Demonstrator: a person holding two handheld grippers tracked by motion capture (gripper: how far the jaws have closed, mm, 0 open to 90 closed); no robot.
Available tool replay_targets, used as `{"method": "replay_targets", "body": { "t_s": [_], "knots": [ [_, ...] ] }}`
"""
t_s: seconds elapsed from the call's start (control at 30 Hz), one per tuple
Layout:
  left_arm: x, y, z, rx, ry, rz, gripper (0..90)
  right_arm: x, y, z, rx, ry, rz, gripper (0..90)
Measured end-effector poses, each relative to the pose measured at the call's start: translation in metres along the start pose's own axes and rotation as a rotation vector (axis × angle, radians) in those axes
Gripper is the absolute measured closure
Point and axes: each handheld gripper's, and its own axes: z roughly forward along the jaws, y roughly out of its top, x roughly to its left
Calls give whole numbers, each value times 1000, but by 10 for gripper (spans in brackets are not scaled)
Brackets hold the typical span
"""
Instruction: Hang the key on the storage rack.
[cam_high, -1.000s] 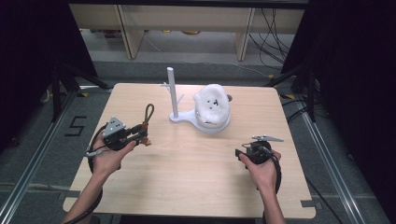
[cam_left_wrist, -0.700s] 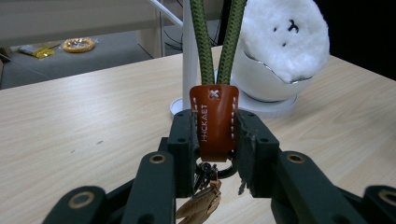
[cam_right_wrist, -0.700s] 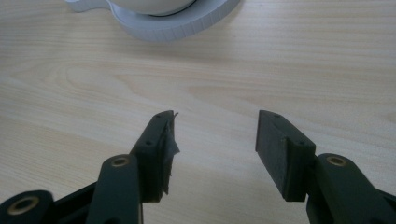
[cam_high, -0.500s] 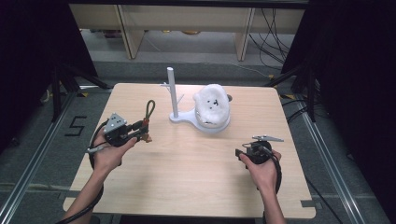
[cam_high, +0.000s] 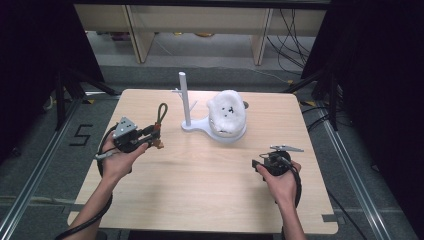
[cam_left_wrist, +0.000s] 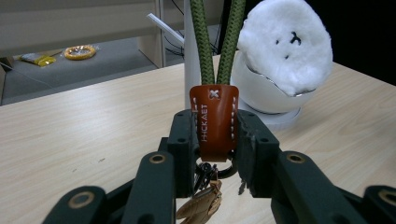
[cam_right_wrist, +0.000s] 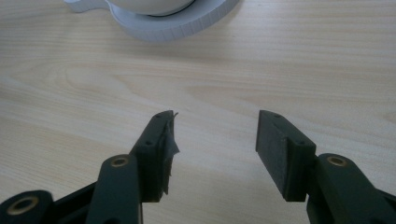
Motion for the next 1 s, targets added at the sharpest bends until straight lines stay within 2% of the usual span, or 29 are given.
{"method": "replay_targets", "body": {
  "t_s": [0.1, 0.27, 0.3, 0.33, 0.53, 0.57, 1.0],
  "knots": [
    [1, 1, 1, 3, 0, 0, 687, 0, 0, 0, 3, -13, -5, 480],
    [2, 4, 3, -6, 2, 1, 687, -1, -1, 2, -3, -8, -19, 480],
    [3, 6, 4, -9, 3, 4, 687, 1, 0, 1, 10, -12, 6, 481],
    [3, 6, 4, -9, 3, 4, 687, 1, 0, 1, 10, -12, 6, 481],
    [4, 12, 7, -15, 6, 6, 687, 0, 0, 2, 4, -5, -6, 481],
    [4, 12, 8, -17, 6, 4, 687, -2, -1, 2, -3, -5, -32, 480],
    [8, 23, 19, -17, 0, 1, 686, -3, -1, 2, -2, 0, -36, 480]
  ]
}}
